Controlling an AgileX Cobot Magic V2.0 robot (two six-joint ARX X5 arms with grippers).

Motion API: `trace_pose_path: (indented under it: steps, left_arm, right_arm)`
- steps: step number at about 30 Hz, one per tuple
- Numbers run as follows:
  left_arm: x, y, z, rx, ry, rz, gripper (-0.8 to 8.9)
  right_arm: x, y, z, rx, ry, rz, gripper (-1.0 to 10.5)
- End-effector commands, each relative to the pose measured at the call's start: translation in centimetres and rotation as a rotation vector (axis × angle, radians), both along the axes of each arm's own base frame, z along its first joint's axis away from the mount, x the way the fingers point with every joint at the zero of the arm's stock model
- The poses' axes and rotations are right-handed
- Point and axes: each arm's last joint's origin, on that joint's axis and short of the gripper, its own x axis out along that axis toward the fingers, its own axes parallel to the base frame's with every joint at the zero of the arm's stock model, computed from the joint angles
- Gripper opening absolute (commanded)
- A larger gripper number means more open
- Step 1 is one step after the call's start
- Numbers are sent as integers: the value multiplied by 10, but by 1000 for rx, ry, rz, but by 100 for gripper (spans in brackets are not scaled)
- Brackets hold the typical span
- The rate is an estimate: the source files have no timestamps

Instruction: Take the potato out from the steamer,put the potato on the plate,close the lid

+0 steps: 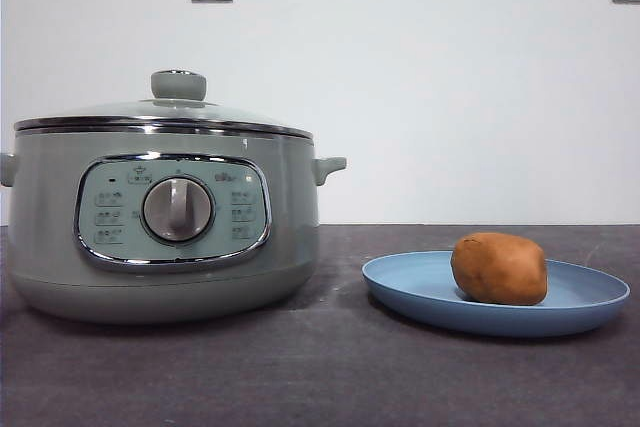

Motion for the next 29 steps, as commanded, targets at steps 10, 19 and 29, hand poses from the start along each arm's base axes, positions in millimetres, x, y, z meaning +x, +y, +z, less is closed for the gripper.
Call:
trace_pose_path:
  steps: [10,19,29]
  left_arm:
    - [1,0,-4,0,7,5,-3]
    - [1,0,-4,0,7,5,-3]
    - [1,0,-4,0,7,5,-3]
  right_arm:
    - [0,0,0,-2,-8,2,1]
    - [0,0,0,-2,-8,1,1]
    - [0,-2,-3,-96,-71,-24,1]
